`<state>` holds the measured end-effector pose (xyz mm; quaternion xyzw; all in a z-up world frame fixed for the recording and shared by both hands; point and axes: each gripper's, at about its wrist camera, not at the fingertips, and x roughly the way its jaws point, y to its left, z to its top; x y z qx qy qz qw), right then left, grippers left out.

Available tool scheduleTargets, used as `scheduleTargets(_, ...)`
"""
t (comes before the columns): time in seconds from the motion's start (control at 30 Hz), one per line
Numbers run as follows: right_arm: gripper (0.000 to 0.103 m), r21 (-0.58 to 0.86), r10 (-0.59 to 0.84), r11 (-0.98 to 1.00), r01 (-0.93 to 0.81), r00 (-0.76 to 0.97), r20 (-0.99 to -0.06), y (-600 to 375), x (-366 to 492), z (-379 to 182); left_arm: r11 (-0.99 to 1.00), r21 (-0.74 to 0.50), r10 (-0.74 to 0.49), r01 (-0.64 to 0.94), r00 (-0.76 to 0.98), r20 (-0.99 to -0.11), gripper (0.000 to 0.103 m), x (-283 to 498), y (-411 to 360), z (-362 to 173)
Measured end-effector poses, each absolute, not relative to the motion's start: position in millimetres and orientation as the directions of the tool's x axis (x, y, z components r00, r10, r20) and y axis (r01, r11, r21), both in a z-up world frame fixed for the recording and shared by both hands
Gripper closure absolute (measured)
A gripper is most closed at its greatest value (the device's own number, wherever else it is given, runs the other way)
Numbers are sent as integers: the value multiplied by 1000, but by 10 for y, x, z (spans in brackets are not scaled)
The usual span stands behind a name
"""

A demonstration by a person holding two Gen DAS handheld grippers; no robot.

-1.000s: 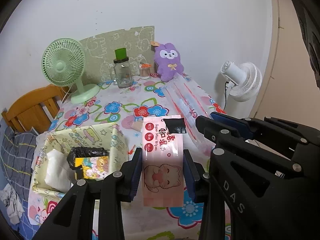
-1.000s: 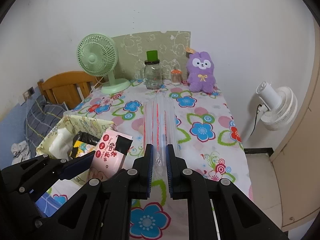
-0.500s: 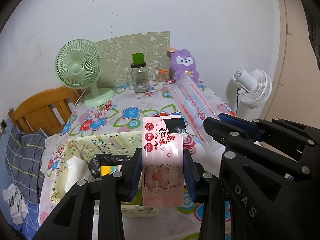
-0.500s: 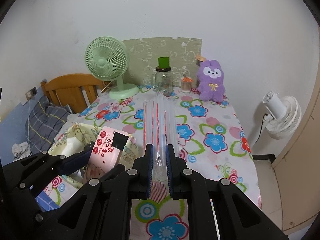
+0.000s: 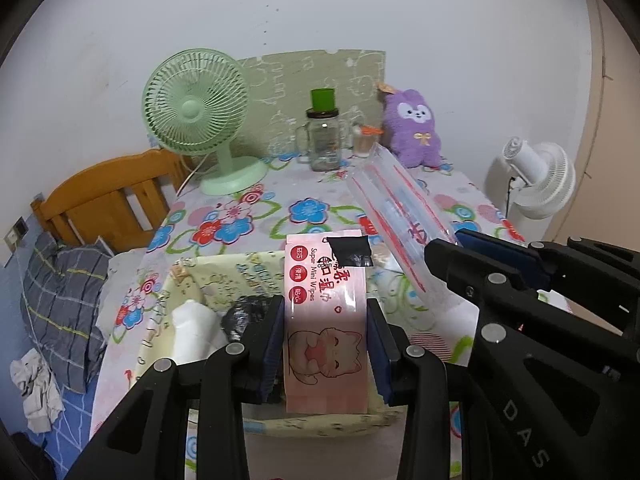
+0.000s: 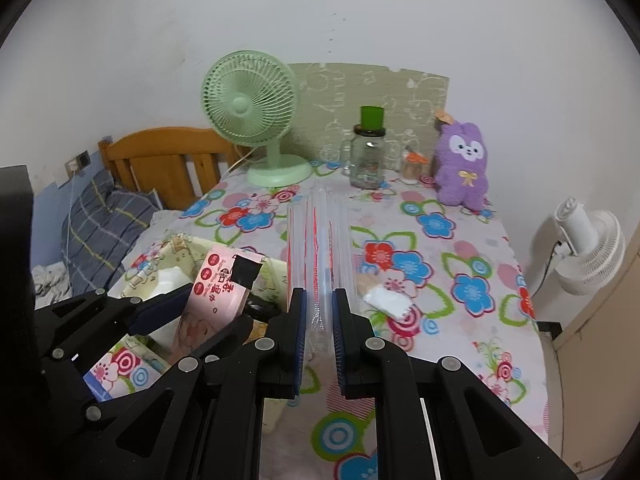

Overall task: Organize soft objects
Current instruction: 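Carry the tube pack and wipes packet over the fabric box with both grippers, then open both grippers to drop the tube pack and wipes into the box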

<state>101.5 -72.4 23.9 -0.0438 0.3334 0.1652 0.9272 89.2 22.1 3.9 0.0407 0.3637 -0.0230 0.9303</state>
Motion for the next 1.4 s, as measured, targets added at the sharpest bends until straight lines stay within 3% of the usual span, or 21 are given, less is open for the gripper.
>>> scheduleTargets(0.63, 88, 78, 371, 888, -454, 603, -706, -106, 1254, -111, 998, 61, 48, -3, 665, -746, 63, 1113, 755, -372)
scheduleTargets(0.67, 88, 80, 373, 886, -457, 599, -708, -83, 1254, -123, 998, 57, 47, -7, 661, -749, 60, 1122, 770, -390)
scheduleTargets(0.77, 88, 91, 386, 879, -469, 585, -713, -41, 1265, -158, 999, 44, 44, -17, 657, -753, 39, 1116, 810, -421)
scheduleTargets(0.97, 88, 97, 399, 868, -487, 566, -721, 7, 1278, -204, 999, 51, 50, -18, 658, -751, 28, 1093, 819, -443)
scheduleTargets(1.13, 86, 95, 402, 861, -499, 553, -730, 11, 1278, -228, 998, 56, 56, -21, 653, -755, 25, 1063, 811, -458)
scheduleTargets(1.4, 59, 79, 394, 866, -494, 576, -717, -97, 1221, -171, 999, 45, 50, -25, 655, -754, 22, 986, 737, -402)
